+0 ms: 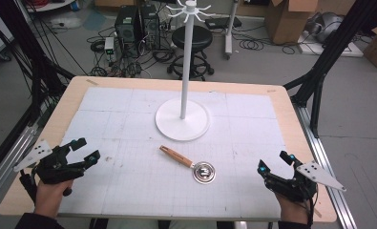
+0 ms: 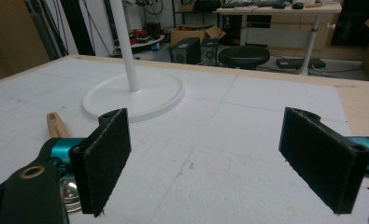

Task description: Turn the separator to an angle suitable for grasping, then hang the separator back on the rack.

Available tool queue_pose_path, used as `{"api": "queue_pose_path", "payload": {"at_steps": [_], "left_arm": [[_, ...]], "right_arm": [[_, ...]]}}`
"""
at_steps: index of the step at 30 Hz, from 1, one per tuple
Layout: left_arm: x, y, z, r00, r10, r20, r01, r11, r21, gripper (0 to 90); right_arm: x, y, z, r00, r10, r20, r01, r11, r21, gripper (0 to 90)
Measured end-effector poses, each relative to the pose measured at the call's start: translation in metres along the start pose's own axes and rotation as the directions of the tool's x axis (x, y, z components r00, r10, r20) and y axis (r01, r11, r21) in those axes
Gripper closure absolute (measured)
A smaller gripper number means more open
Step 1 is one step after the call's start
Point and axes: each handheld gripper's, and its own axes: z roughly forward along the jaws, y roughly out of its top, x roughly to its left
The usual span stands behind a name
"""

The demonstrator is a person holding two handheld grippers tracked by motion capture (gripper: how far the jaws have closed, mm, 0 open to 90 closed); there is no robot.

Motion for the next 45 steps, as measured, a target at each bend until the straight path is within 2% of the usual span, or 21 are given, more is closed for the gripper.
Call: {"api": "queue_pose_path", "payload": {"at_steps": [8, 13, 19, 25, 30, 34, 41, 45], "left_arm": [[0.001, -0.001, 0.001, 0.9999, -0.011, 0.001, 0.011, 0.9999, 0.002, 18.7], [0.001, -0.001, -0.001, 1.0, -0.01, 0.0, 0.01, 0.9999, -0.003, 18.7], [0.001, -0.001, 0.0, 0.9998, -0.006, 0.018, 0.006, 1.0, -0.002, 18.7], [0.002, -0.002, -0.001, 0.9996, -0.008, 0.026, 0.008, 1.0, 0.001, 18.7], [0.003, -0.002, -0.003, 0.9997, -0.015, 0.02, 0.015, 0.9999, 0.0, 18.8], [0.001, -0.001, -0.003, 0.9999, -0.01, 0.014, 0.01, 0.9999, -0.001, 18.9], [0.001, -0.002, 0.001, 0.9997, -0.008, 0.022, 0.008, 0.9999, 0.009, 18.9], [0.001, -0.003, 0.001, 0.9995, -0.01, 0.028, 0.01, 0.9998, 0.019, 18.9]], "right_arm": [[-0.002, -0.001, 0.0, 0.9998, 0.021, -0.002, -0.021, 1.0, -0.002, 15.3], [0.002, 0.001, 0.001, 0.9998, 0.011, -0.015, -0.011, 1.0, -0.004, 15.2], [0.009, 0.004, 0.004, 0.9988, 0.006, -0.048, -0.006, 1.0, -0.009, 15.2], [0.024, 0.01, 0.012, 0.9956, -0.008, -0.094, 0.007, 1.0, -0.015, 15.2], [0.033, 0.01, 0.021, 0.9913, -0.025, -0.129, 0.026, 1.0, 0.009, 15.3], [0.033, 0.007, 0.021, 0.9893, -0.031, -0.143, 0.035, 0.999, 0.027, 15.2], [0.032, 0.007, 0.02, 0.9895, -0.023, -0.143, 0.026, 0.999, 0.019, 15.2], [0.037, 0.008, 0.025, 0.9852, -0.024, -0.17, 0.03, 0.999, 0.034, 15.2]]}}
